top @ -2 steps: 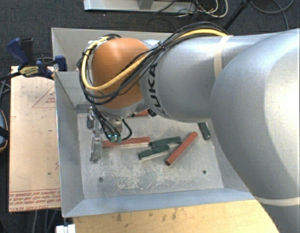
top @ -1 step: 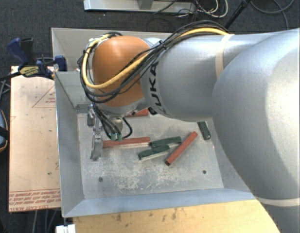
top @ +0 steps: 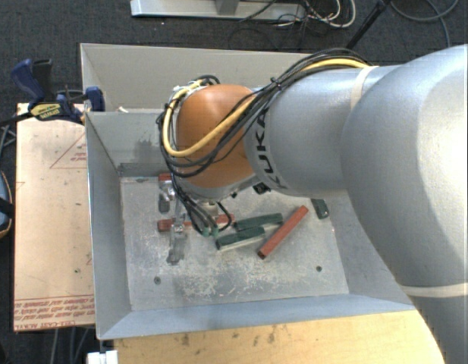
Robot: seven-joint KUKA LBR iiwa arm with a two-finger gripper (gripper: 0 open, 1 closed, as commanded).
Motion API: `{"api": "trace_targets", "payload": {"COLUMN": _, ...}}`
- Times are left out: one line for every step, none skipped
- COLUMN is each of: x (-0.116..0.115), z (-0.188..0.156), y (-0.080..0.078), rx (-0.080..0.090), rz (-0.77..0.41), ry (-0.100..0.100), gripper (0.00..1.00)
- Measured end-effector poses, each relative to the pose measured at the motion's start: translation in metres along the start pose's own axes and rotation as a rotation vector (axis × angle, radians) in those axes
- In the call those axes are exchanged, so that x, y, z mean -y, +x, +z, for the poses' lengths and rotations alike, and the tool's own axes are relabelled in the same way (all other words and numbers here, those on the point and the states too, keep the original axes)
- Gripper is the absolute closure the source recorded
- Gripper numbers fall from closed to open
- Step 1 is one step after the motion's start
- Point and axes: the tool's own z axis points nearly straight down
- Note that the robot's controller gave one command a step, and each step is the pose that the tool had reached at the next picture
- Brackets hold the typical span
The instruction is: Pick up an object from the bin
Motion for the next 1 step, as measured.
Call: {"api": "trace_targets", "payload": {"x": 0.0206, "z": 0.0226, "y": -0.0244, "rx": -0.006, "rz": -0.092, "ry": 0.006, "gripper": 0.00}}
